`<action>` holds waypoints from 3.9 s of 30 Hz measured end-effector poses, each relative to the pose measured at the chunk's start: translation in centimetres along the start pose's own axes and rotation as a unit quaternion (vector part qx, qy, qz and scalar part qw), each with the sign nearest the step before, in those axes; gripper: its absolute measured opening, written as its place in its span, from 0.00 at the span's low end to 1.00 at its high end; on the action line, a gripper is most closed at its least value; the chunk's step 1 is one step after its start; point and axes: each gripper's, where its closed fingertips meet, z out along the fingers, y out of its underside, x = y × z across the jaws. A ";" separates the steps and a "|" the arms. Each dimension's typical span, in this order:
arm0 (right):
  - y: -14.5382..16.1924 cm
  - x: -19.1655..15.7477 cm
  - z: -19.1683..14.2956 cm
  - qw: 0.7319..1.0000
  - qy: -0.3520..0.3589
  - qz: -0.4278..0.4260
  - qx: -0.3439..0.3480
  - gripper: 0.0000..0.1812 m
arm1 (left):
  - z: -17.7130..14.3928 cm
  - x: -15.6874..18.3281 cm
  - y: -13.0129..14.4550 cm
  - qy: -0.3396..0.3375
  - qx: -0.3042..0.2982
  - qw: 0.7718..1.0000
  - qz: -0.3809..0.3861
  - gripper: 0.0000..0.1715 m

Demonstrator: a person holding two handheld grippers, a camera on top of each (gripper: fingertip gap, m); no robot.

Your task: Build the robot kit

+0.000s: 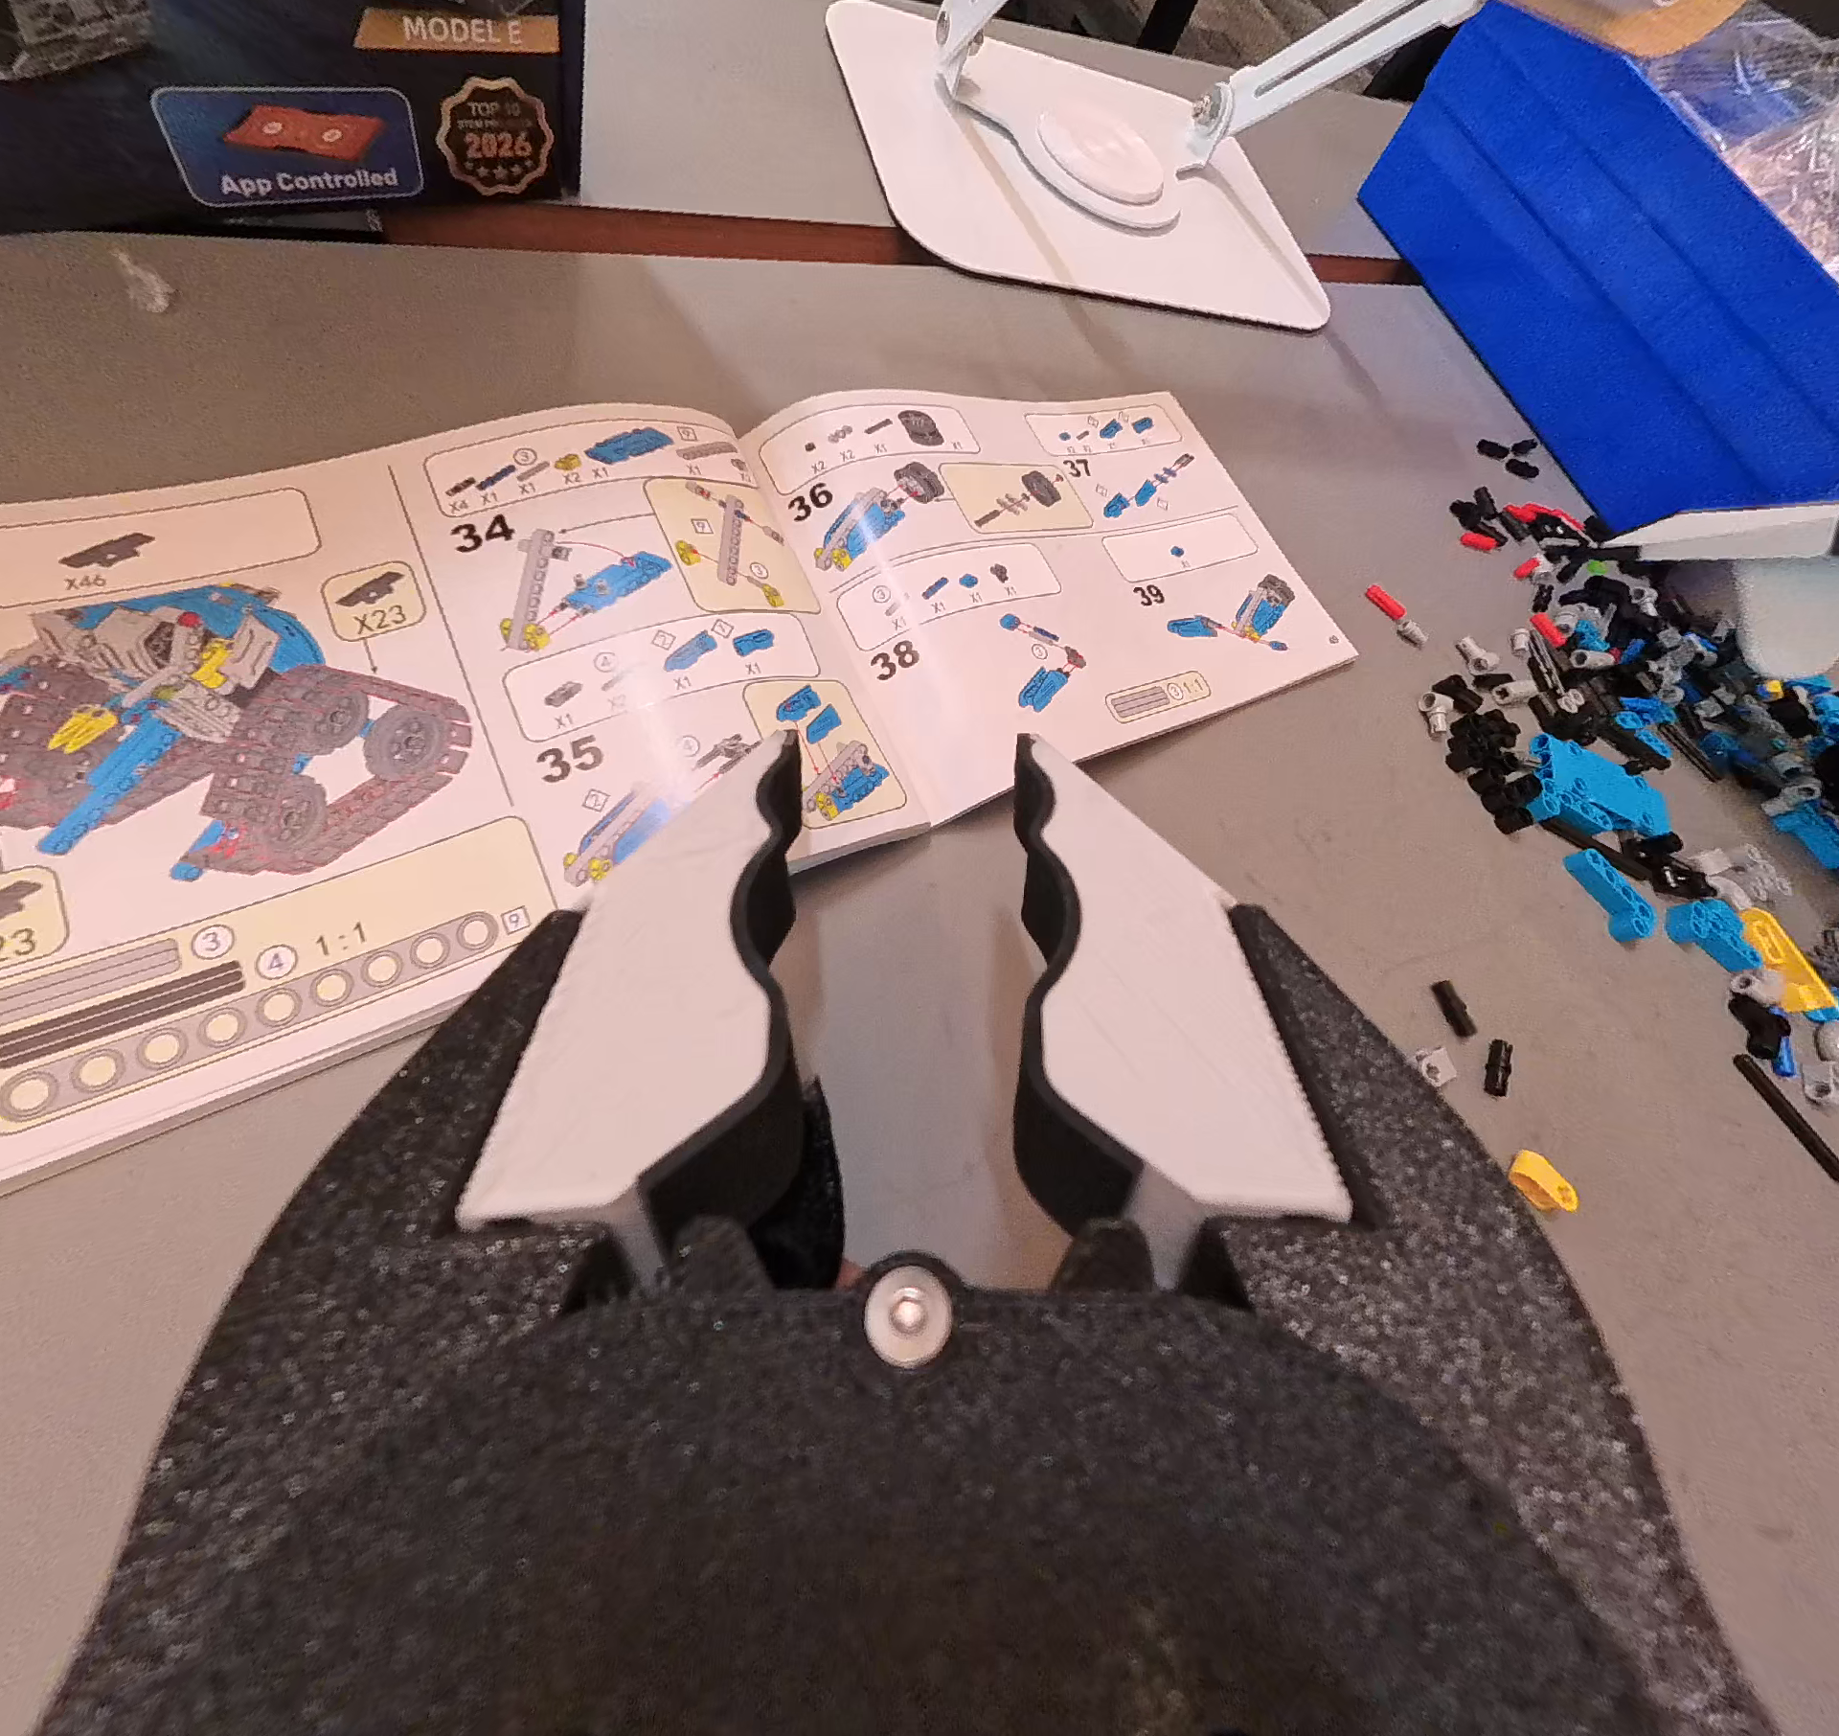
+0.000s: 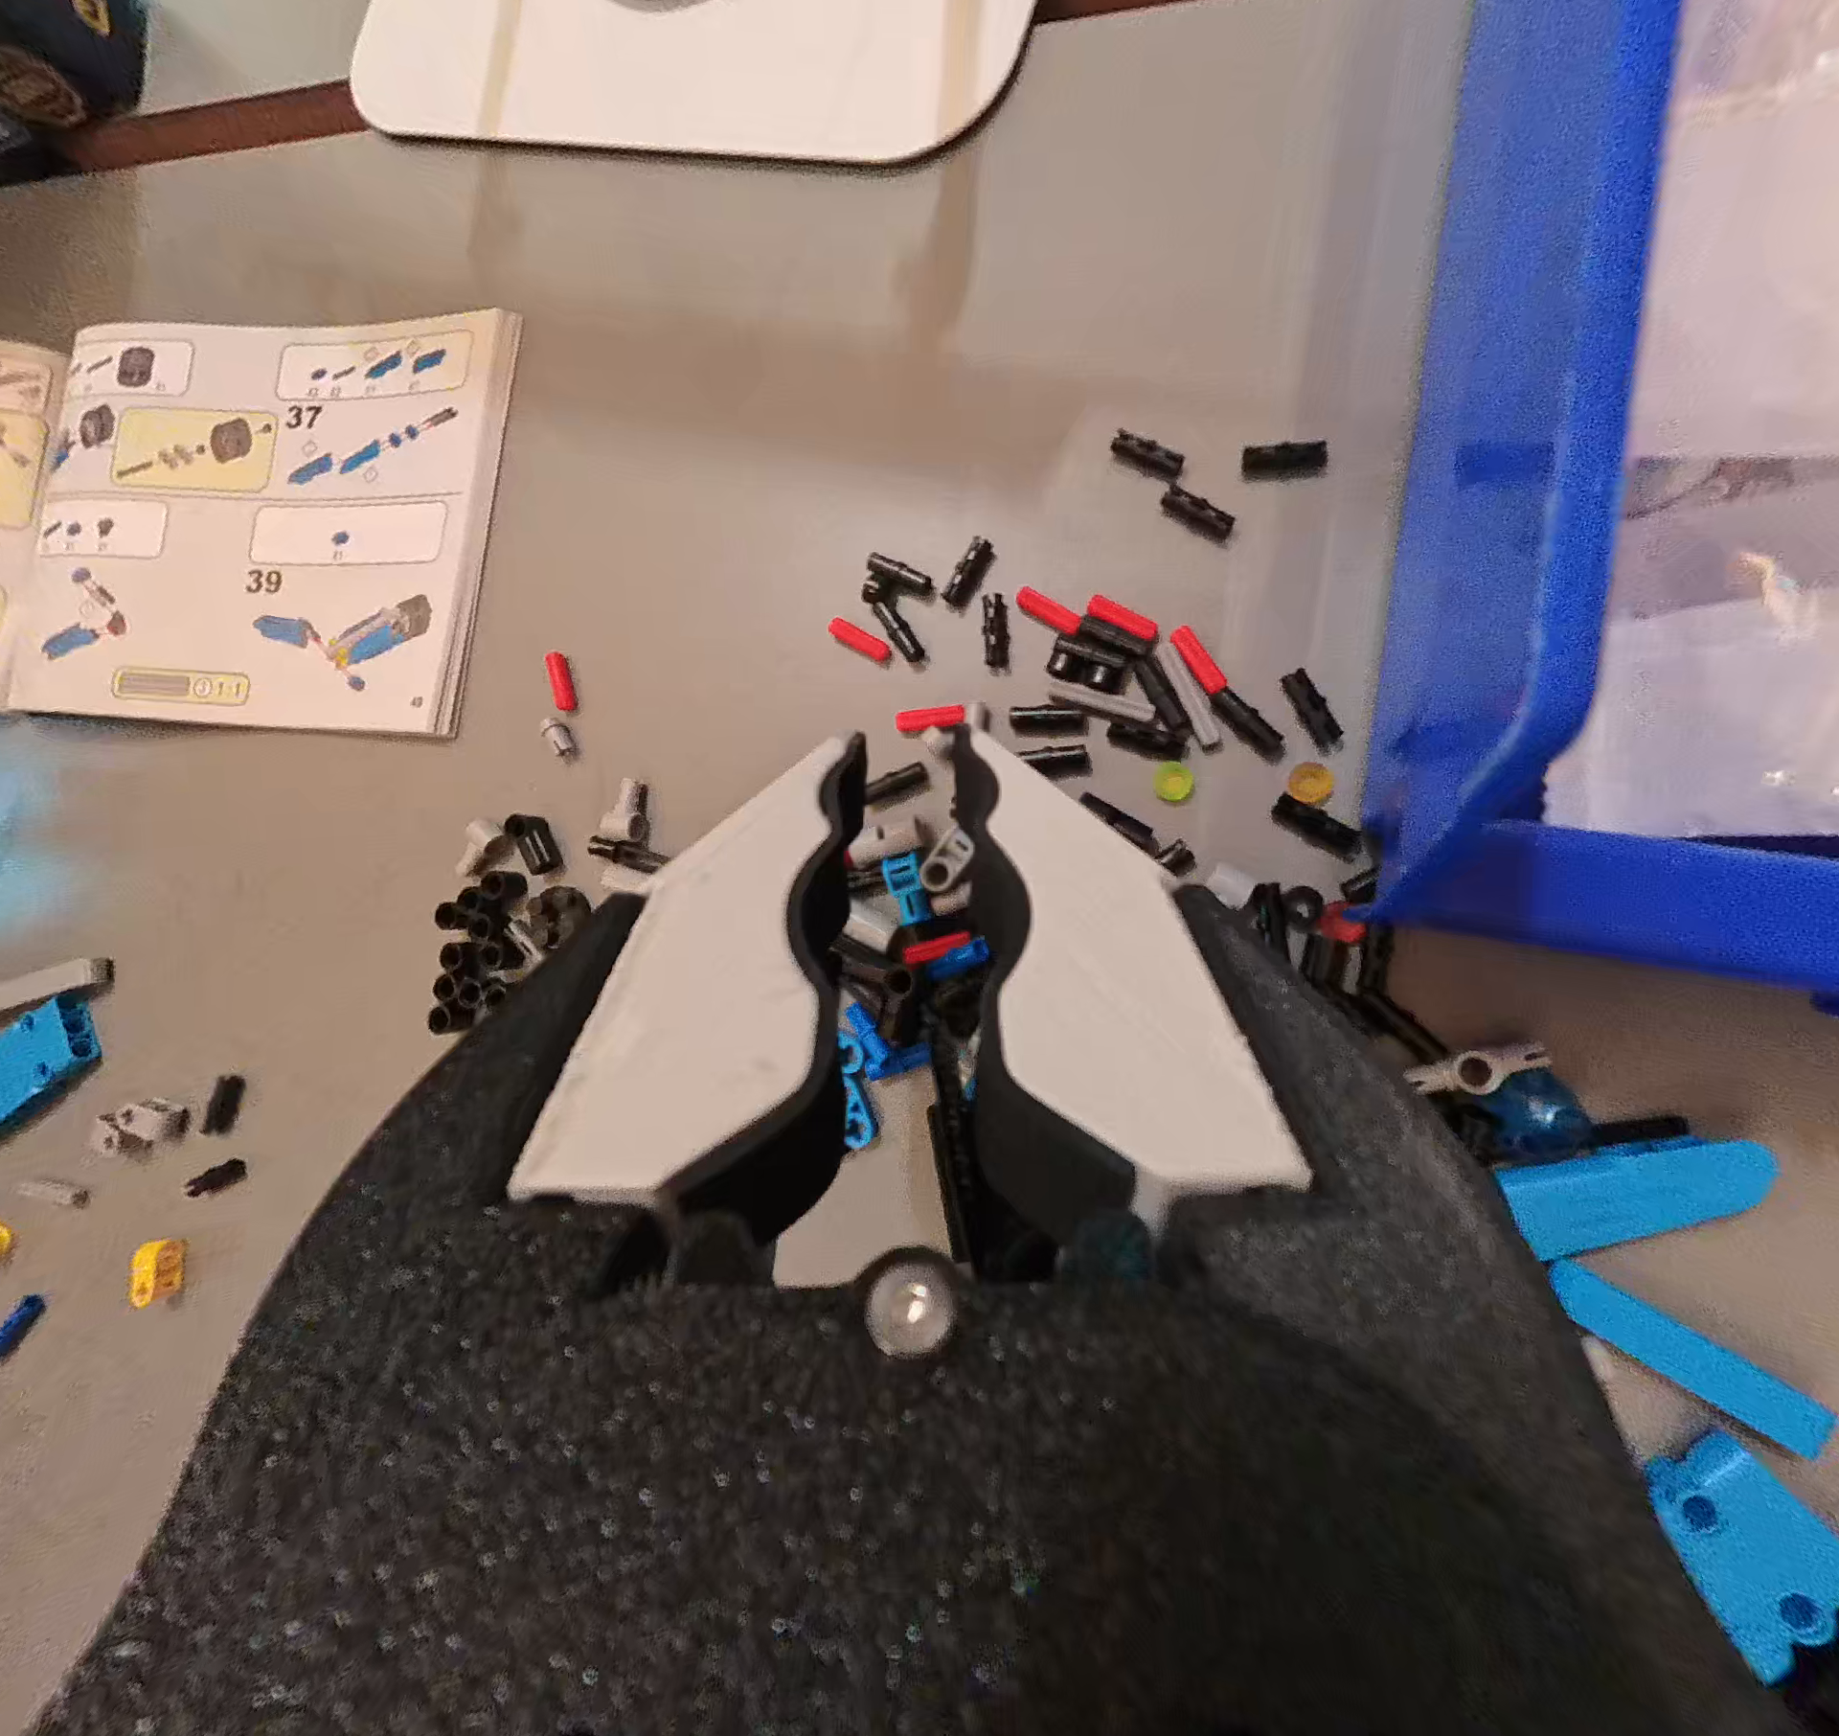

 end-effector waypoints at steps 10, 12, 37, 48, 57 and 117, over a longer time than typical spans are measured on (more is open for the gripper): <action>1.5 -0.2 0.9 0.997 0.028 -0.060 -0.041 0.12 | 0.0 0.1 0.0 0.002 -0.001 1.000 0.000 0.25; 1.5 -0.3 1.3 0.997 0.029 -0.059 -0.043 0.13 | 0.0 0.1 0.0 0.001 -0.001 1.000 0.001 0.25; 4.9 -15.4 -2.2 0.932 -0.276 -0.232 -0.044 0.09 | -0.1 0.0 -0.1 0.002 0.001 1.000 -0.001 0.25; 11.3 -18.1 -0.4 0.868 -0.262 -0.393 -0.150 0.09 | -0.1 0.1 -0.1 0.003 0.000 1.000 -0.003 0.25; 0.5 -7.7 -2.0 0.973 -0.090 -0.209 0.023 0.14 | -0.3 0.3 -0.3 0.007 0.003 1.000 -0.004 0.25; 13.2 -24.2 -1.7 0.836 -0.365 -0.371 -0.172 0.05 | -0.4 0.7 -0.2 0.010 0.001 1.000 0.003 0.25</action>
